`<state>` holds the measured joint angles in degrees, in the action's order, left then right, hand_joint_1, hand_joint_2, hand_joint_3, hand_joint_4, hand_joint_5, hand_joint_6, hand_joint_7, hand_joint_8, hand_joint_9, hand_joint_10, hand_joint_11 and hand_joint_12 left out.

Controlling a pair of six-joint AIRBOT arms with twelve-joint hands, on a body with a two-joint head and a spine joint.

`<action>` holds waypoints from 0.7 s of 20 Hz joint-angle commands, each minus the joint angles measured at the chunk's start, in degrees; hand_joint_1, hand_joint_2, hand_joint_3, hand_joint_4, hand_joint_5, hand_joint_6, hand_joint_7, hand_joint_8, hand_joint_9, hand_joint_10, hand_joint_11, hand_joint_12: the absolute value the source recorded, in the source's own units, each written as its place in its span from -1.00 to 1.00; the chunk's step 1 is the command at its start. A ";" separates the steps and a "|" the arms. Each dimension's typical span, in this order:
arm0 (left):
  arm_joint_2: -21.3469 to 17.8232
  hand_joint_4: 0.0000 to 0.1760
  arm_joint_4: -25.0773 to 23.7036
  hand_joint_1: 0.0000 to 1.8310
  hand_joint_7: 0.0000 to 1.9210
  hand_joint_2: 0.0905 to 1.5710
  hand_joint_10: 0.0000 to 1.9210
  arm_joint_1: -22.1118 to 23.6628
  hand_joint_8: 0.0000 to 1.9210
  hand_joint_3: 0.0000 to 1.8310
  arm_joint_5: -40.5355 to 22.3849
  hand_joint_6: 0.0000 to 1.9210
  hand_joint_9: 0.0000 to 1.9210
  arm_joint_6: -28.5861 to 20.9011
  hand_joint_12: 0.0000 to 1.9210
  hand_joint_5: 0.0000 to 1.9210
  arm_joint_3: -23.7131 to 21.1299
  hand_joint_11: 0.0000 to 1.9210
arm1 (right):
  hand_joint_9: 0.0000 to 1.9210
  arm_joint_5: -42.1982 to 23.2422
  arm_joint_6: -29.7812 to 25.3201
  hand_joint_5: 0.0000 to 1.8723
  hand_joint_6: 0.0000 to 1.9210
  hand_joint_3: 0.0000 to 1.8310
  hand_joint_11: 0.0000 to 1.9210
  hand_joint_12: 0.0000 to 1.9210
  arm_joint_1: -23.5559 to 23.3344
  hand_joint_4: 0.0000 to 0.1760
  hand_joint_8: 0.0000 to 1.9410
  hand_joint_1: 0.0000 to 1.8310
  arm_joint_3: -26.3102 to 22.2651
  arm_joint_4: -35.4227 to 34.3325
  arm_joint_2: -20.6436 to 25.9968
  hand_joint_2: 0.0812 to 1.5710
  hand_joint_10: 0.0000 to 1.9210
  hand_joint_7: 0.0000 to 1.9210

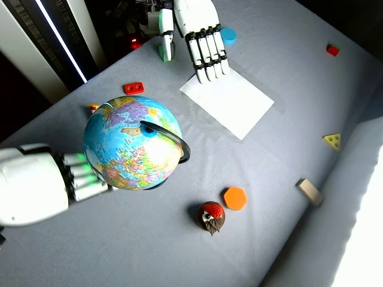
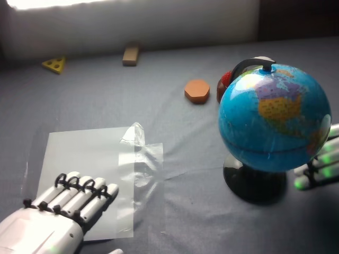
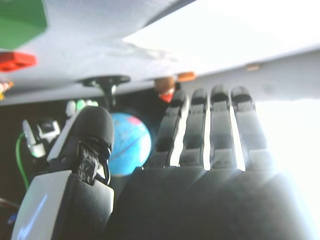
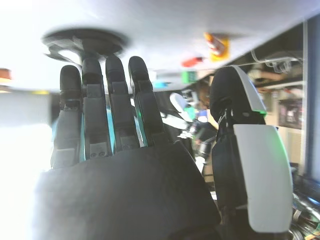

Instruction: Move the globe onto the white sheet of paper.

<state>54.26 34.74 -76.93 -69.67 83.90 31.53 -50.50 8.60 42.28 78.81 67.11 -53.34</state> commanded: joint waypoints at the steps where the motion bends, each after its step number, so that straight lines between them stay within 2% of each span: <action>1: 0.43 -1.00 -2.51 -1.00 -0.98 0.71 -1.00 -0.10 -1.00 -1.00 -5.43 -0.99 -0.98 -0.19 -1.00 -0.95 0.33 -1.00 | -0.68 -3.72 -0.41 -0.66 -1.00 -1.00 -1.00 -0.26 -0.74 -1.00 -1.00 -0.81 0.41 -3.41 -0.25 0.46 -0.99 -0.67; 6: 1.04 -1.00 -3.54 -1.00 -0.97 0.71 -1.00 -0.54 -1.00 -1.00 -5.44 -0.99 -0.97 -1.90 -1.00 -0.95 2.45 -1.00 | -0.68 -3.56 0.53 -0.65 -1.00 -1.00 -1.00 -0.27 -1.89 -1.00 -1.00 -0.81 1.08 -3.33 -1.47 0.47 -0.99 -0.67; 14: 1.20 -1.00 -7.76 -1.00 -0.97 0.71 -1.00 -3.95 -1.00 -1.00 -5.45 -0.99 -0.97 -7.04 -1.00 -0.94 6.13 -1.00 | -0.68 1.90 2.69 -0.65 -1.00 -1.00 -1.00 -0.20 -3.02 -1.00 -1.00 -0.81 1.19 -3.08 -5.29 0.47 -1.00 -0.66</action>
<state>55.20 28.88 -81.41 -69.28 76.62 37.80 -46.76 11.03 39.77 79.81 67.11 -58.57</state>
